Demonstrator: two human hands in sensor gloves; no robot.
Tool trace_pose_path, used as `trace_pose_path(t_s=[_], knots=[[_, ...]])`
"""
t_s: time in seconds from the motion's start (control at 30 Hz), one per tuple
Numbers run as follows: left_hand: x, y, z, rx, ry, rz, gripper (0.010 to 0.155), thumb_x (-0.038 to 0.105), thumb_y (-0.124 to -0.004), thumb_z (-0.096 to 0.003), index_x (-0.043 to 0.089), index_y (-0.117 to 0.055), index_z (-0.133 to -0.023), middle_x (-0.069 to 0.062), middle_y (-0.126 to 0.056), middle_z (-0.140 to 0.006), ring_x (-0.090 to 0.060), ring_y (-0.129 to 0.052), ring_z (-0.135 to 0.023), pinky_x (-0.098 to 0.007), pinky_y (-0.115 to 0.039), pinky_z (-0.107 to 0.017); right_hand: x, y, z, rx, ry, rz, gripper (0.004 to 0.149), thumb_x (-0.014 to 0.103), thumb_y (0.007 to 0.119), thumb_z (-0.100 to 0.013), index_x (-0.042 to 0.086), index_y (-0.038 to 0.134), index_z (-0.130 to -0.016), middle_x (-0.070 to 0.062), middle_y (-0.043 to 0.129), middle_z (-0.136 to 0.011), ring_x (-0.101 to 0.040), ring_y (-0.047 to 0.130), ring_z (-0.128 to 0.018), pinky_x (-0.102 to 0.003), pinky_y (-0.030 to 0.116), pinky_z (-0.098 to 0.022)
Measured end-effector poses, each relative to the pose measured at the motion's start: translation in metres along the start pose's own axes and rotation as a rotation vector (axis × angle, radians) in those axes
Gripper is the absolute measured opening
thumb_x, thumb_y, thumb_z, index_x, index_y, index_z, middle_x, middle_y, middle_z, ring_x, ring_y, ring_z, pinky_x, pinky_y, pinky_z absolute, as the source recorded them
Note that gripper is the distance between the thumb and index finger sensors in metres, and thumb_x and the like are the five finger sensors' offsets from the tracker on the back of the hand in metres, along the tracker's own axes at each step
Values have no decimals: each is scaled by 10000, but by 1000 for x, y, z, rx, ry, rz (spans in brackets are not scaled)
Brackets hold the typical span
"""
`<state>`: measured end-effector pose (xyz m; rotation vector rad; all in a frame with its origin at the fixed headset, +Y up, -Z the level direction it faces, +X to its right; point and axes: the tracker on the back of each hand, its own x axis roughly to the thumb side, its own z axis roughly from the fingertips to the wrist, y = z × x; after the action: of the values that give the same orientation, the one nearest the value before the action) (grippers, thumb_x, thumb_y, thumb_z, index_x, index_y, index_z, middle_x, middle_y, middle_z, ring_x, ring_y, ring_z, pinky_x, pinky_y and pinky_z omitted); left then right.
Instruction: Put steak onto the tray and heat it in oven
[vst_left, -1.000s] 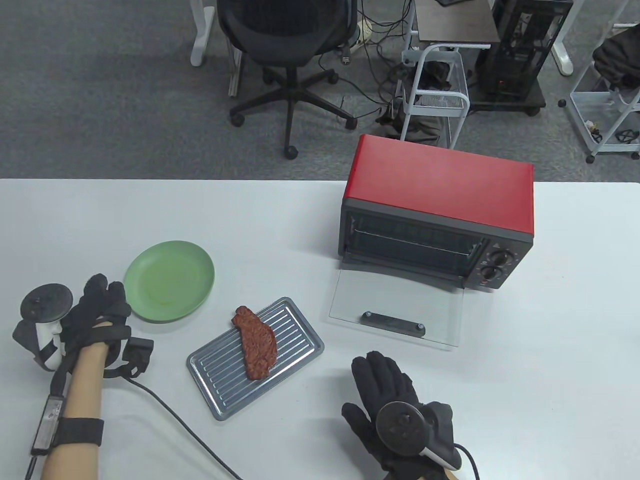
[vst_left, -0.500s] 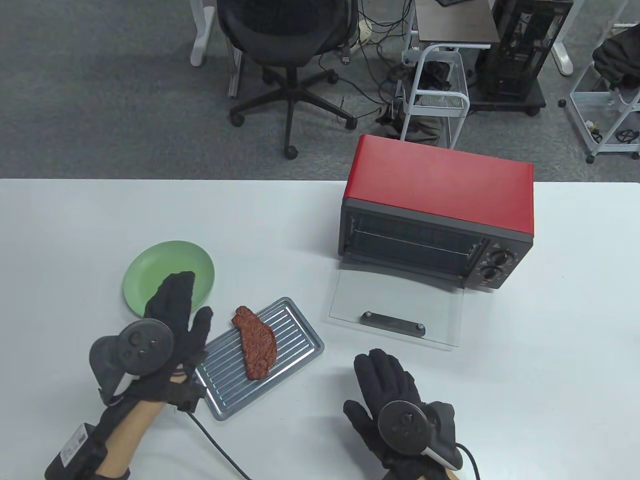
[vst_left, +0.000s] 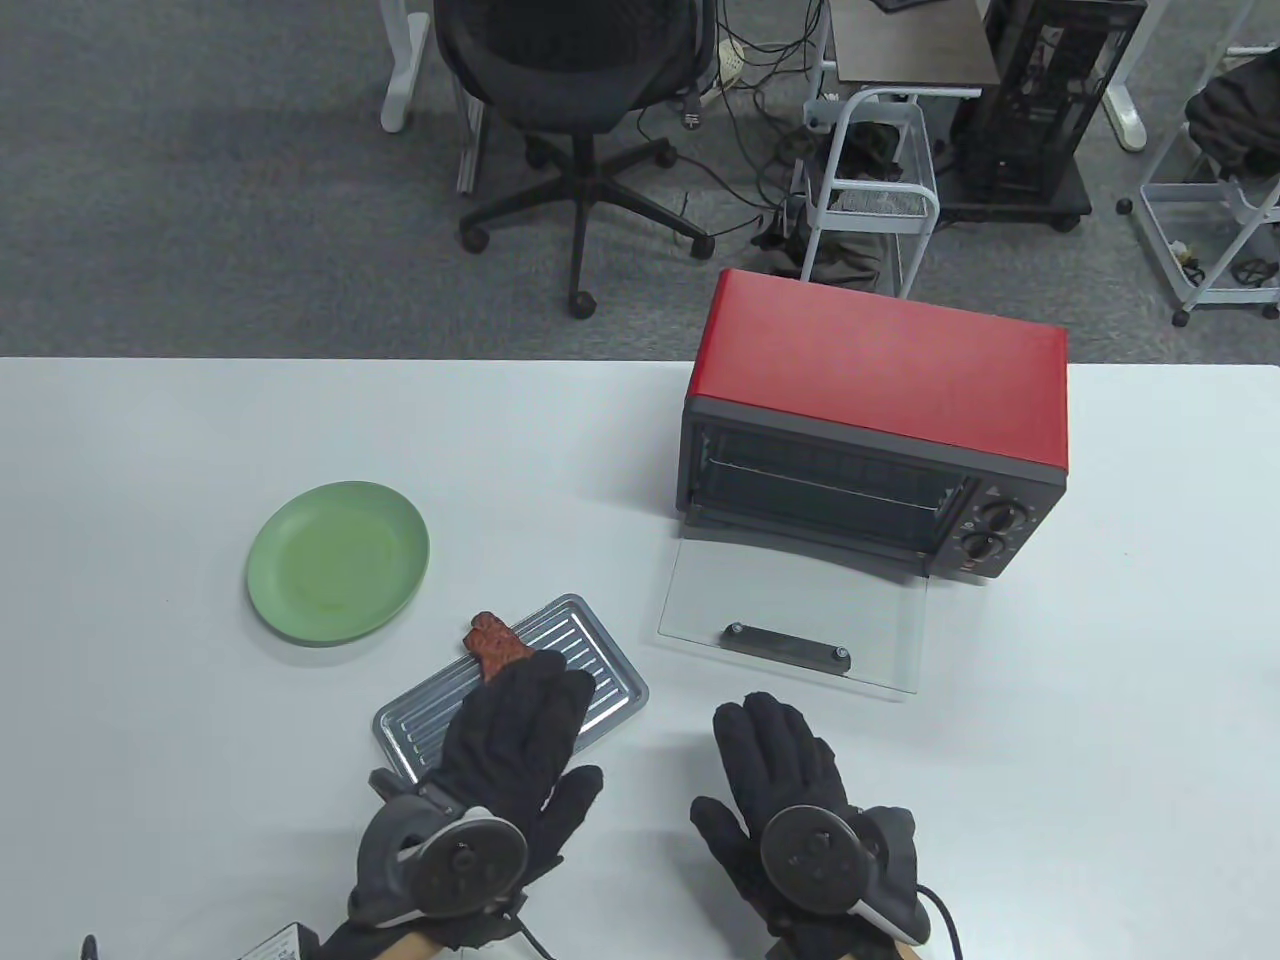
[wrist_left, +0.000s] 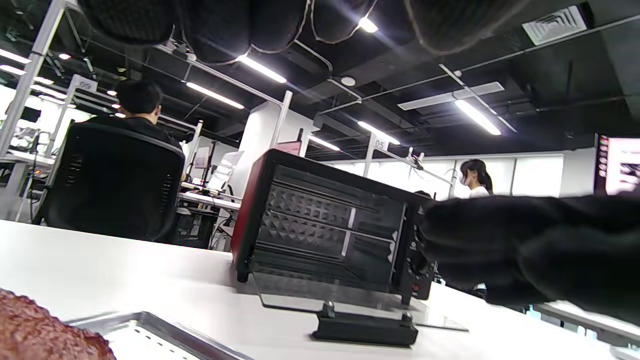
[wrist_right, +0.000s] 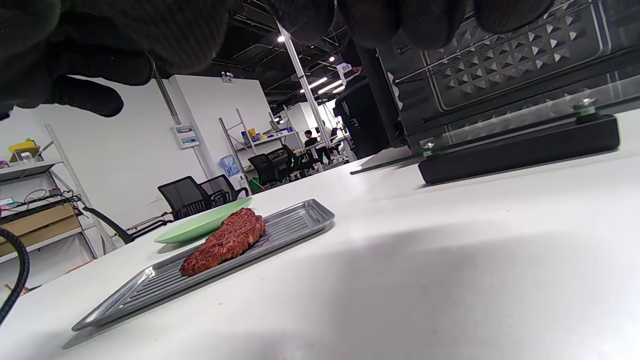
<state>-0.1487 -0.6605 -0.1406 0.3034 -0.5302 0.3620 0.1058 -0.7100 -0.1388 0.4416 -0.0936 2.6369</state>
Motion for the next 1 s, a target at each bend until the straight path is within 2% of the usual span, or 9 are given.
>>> trace_pose_path(t_s=[0.3,0.53,1.0], knots=[[-3,-36,16,-70,8,-3,774,512,-687,-497,168,-455,-1150,-231,-480,-1180,-529,-577,-1034,-743,-564,-665,1,-1,2,-22,-6,14,825,510,685,-504,60,407,-1137,-297,403,-1142,-588,488,-1002,-725,501,-649],[-15,-38,17,-81,58,35,779,507,-700,-493,165,-452,-1148,-232,-479,-1178,-532,-574,-1032,-747,-556,-667,2,1,2,-17,-8,21,825,510,685,-503,59,407,-1136,-298,403,-1141,-589,491,-1000,-725,502,-649],[-23,-49,17,-124,92,27,784,510,-706,-490,163,-451,-1145,-232,-487,-1173,-529,-588,-1024,-744,-567,-662,4,3,2,-11,-11,29,824,510,685,-503,60,408,-1135,-295,404,-1141,-584,494,-1002,-724,503,-649]])
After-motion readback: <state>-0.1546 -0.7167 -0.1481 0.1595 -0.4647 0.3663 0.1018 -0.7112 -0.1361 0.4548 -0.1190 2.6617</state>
